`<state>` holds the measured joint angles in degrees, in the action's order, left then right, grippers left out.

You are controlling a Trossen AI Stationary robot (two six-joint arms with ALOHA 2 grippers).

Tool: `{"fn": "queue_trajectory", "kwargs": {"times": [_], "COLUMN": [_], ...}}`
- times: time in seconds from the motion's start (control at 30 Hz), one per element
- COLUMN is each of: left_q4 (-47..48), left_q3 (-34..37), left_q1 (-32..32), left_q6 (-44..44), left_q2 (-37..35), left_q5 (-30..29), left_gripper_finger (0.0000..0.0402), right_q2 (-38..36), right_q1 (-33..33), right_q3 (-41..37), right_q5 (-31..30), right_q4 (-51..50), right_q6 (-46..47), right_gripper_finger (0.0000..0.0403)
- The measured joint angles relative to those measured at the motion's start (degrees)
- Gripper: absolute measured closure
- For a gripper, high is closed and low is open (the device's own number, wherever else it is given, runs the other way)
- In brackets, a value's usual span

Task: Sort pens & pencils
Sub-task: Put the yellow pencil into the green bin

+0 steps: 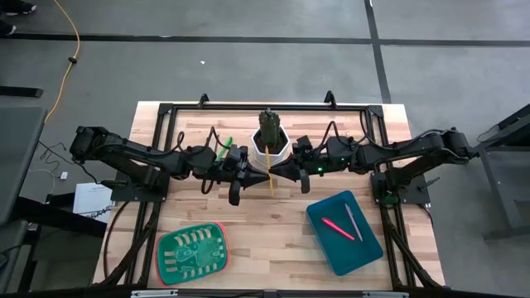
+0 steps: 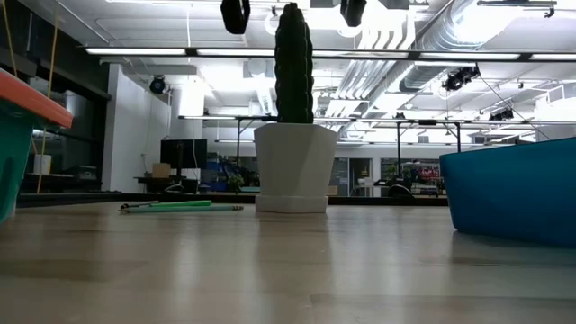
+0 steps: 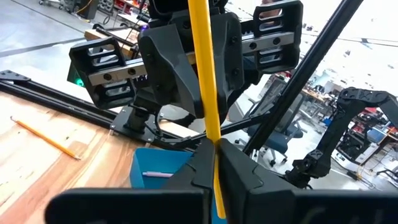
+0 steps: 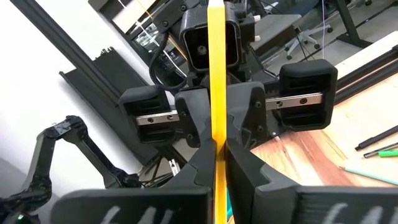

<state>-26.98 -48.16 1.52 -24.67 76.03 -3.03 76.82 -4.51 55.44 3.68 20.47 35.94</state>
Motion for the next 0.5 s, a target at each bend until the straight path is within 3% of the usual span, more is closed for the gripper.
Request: {"fn": "queue_trajectory", "kwargs": {"times": [0.5], "left_q4": [-0.31], "left_q3": [0.00], "left_q1": [0.00], "left_q6": [-0.17], "left_q2": [0.04], "left_q5": [0.25], "left_gripper_finger": [0.0349], "right_q2": [0.00], "right_q1": [0.00], "right_q3": [0.00], "right_q5": [0.46], "right_q4": [-0.02], "right_q6": [0.00], "right_gripper_finger": [0.0396]}}
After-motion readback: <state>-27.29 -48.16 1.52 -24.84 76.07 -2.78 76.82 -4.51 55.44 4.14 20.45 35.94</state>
